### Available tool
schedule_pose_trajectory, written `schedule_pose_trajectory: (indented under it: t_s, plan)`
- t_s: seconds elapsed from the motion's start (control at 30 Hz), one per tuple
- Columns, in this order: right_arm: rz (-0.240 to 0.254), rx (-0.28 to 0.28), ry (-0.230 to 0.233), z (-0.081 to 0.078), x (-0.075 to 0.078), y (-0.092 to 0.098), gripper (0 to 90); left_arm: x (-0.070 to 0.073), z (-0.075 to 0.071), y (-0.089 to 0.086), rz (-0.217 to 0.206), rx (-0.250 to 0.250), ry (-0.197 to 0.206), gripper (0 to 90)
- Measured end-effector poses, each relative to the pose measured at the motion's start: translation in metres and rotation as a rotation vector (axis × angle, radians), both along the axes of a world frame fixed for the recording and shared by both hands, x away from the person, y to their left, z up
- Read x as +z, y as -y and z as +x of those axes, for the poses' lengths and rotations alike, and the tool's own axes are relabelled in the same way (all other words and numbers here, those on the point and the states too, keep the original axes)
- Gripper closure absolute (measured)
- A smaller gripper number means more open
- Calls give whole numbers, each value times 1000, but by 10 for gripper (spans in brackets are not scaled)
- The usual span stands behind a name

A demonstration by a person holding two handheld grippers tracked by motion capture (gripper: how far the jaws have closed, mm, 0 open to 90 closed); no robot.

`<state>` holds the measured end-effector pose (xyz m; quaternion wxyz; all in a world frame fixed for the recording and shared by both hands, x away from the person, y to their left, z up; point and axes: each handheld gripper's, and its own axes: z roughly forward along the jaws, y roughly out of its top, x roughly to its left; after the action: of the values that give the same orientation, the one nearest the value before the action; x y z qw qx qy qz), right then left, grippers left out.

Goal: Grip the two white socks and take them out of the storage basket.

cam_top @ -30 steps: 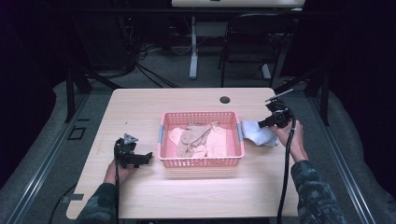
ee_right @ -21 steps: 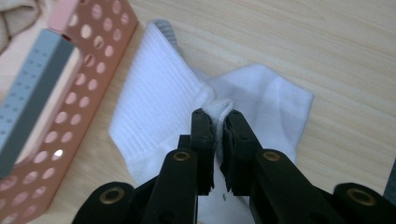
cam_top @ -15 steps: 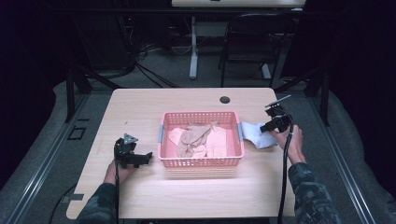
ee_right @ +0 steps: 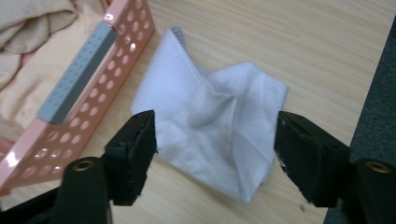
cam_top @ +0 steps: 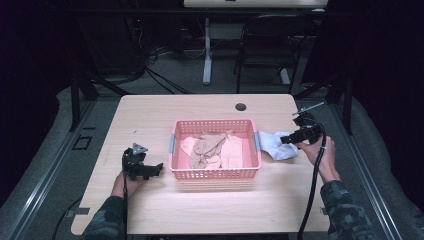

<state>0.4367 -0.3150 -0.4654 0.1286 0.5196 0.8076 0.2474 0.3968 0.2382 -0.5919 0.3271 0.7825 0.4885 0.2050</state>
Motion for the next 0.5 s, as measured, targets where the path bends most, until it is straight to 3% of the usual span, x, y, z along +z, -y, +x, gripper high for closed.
schedule_pose_trajectory:
  t_s: [0.13, 0.27, 0.5]
  plan:
    - [21, 0, 15, -13, 8, 2, 154, 0, 0, 0, 0, 1, 0, 3]
    - [12, 16, 56, -26, 11, 3, 121, 0, 0, 0, -2, 2, 0, 3]
    - [12, 47, 39, -47, 3, 2, 72, 0, 0, 0, -1, 3, 0, 3]
